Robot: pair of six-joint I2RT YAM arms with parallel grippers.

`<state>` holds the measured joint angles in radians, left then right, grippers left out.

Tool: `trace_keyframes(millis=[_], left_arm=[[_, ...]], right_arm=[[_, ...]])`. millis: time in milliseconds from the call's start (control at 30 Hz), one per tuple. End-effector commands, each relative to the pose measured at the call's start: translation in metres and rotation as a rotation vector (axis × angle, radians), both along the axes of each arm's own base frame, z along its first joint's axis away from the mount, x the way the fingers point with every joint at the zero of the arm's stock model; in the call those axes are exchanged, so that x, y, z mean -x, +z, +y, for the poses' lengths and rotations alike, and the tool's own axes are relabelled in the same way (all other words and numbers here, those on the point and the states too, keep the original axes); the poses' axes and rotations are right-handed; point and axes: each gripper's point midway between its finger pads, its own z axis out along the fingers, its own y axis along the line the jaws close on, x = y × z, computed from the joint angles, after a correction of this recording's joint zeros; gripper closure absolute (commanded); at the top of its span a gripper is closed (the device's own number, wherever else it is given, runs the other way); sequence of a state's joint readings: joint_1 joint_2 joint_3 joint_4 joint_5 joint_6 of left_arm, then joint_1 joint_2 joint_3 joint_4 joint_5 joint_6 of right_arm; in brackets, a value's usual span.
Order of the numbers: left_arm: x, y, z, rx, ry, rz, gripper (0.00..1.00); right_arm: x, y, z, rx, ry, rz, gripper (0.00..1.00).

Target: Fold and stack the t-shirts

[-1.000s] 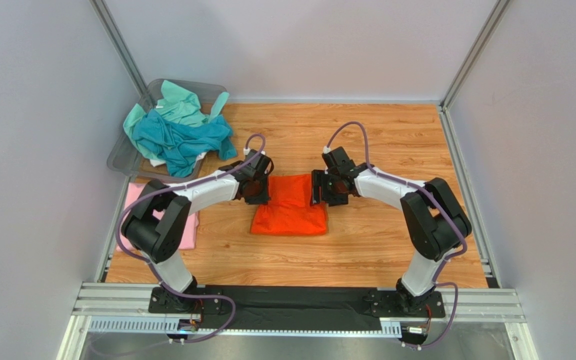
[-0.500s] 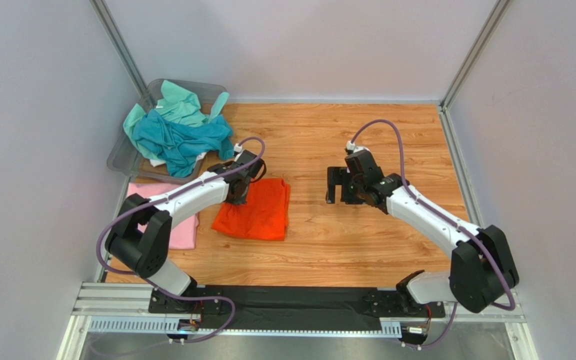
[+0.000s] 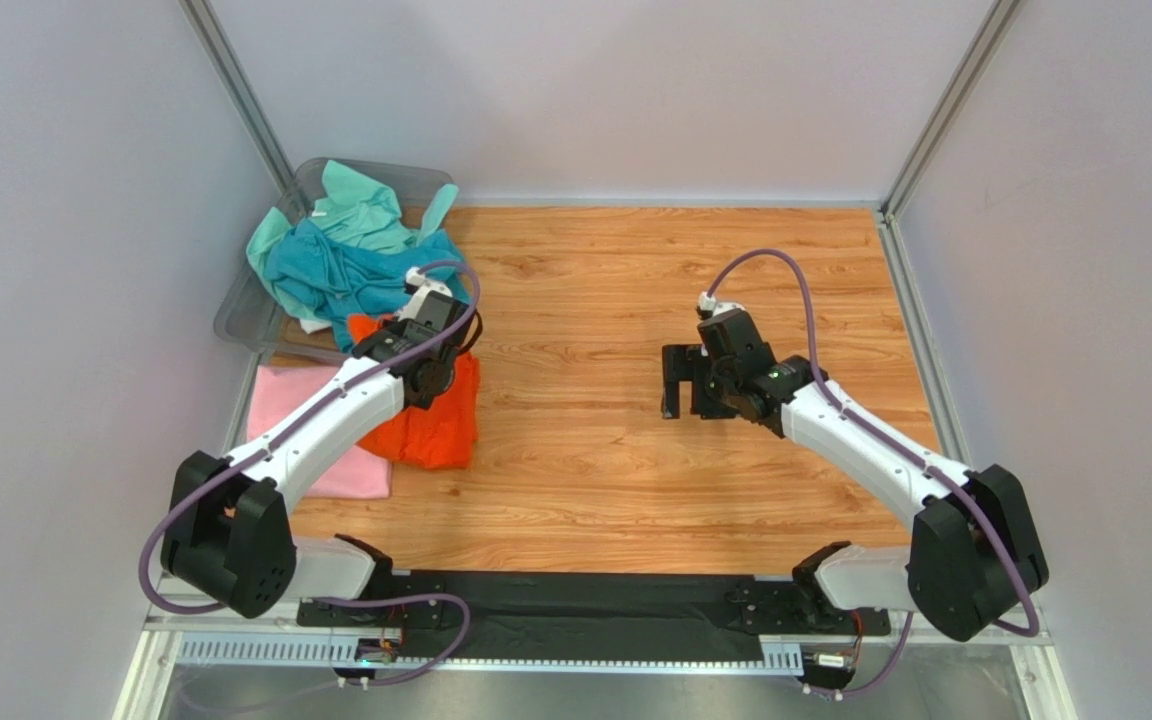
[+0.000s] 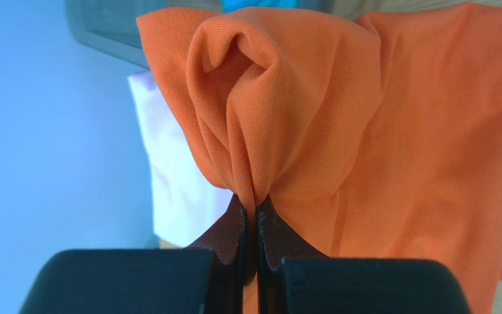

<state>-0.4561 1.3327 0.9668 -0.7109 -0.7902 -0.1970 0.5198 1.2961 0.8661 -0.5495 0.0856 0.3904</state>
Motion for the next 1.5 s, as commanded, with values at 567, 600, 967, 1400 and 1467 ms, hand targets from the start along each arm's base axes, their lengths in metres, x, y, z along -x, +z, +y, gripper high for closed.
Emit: trace_keyframes(millis=[567,600,967,1400,1467], left_arm=[[0.049,0.093,0.055,-0.183,-0.028,-0.058,1.00],[0.050,0.094,0.056,-0.183,-0.039,-0.059,1.00],[0.040,0.064,0.101,-0.176,0.126,-0.067,1.00],[0.032,0.033,0.156,-0.250,0.431,0.018,0.61],[0.044,0.041,0.175,-0.245,0.541,0.032,0.49]], right_arm=[[-0.007,-0.012,-0.009,0.029,-0.019,-0.004,0.00],[-0.007,-0.013,-0.008,0.028,-0.019,-0.004,0.00],[-0.007,-0.017,-0.009,0.031,-0.020,0.007,0.00],[-0.005,-0.027,-0.010,0.045,-0.012,0.030,0.00],[-0.005,-0.024,-0.012,0.045,-0.019,0.021,0.00]])
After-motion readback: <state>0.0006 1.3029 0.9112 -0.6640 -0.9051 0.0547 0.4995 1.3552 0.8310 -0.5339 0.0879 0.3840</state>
